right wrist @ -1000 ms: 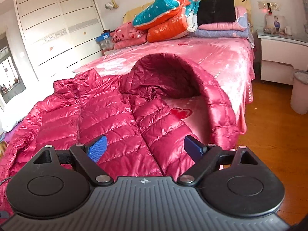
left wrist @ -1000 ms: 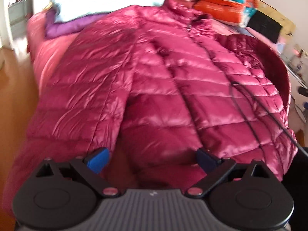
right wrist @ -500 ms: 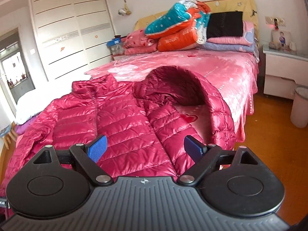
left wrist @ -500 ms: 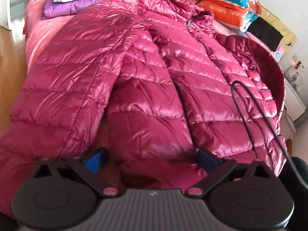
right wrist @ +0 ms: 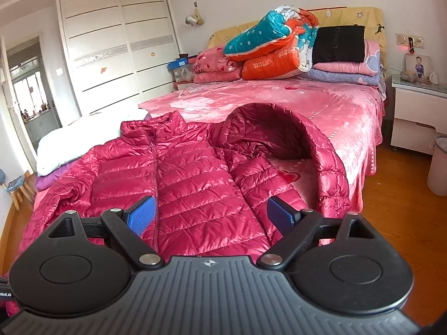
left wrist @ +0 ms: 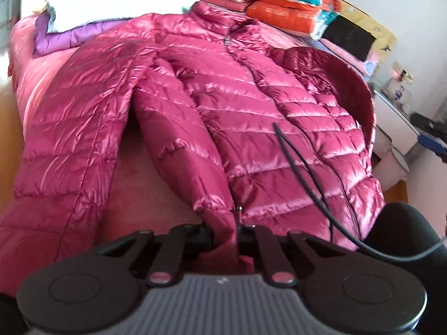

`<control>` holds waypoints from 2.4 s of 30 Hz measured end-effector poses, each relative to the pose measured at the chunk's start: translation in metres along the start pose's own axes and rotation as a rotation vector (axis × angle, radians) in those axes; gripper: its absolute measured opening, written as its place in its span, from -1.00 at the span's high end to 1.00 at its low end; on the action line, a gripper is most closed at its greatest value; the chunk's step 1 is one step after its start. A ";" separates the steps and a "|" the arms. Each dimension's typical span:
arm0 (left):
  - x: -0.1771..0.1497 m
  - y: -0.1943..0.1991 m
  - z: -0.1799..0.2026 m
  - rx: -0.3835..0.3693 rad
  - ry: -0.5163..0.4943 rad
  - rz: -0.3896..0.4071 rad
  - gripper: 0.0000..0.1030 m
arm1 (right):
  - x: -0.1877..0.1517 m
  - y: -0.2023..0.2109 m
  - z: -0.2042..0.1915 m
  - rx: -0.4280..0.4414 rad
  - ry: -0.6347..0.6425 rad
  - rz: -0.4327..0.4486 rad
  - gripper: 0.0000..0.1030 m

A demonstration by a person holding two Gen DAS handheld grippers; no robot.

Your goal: Fold large clothes

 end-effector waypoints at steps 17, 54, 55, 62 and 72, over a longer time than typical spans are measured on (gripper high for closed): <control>-0.004 0.025 0.005 0.021 -0.018 0.039 0.80 | 0.001 -0.016 -0.011 0.031 0.045 -0.025 -1.00; 0.118 -0.072 -0.005 0.205 -0.132 0.165 -0.08 | 0.032 -0.170 0.127 -0.145 -0.291 -0.140 -1.00; 0.118 -0.071 -0.005 0.208 -0.131 0.165 -0.08 | 0.033 -0.174 0.135 -0.134 -0.311 -0.140 -1.00; 0.126 -0.064 0.000 0.233 -0.114 0.183 -0.15 | 0.029 -0.201 0.159 0.038 -0.407 -0.187 -1.00; 0.125 -0.055 0.011 0.302 -0.132 0.185 -0.29 | 0.026 -0.199 0.137 0.001 -0.284 -0.270 -0.58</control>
Point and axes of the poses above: each gripper's, at about its wrist camera, not at the fingertips, and y roughly against the way its jaws point, z to its right, x to its top, the point moved 8 cm from there along -y, roughly the way its jaws point, and after that the axes turned 11 degrees about -z, right-handed, at the moved point
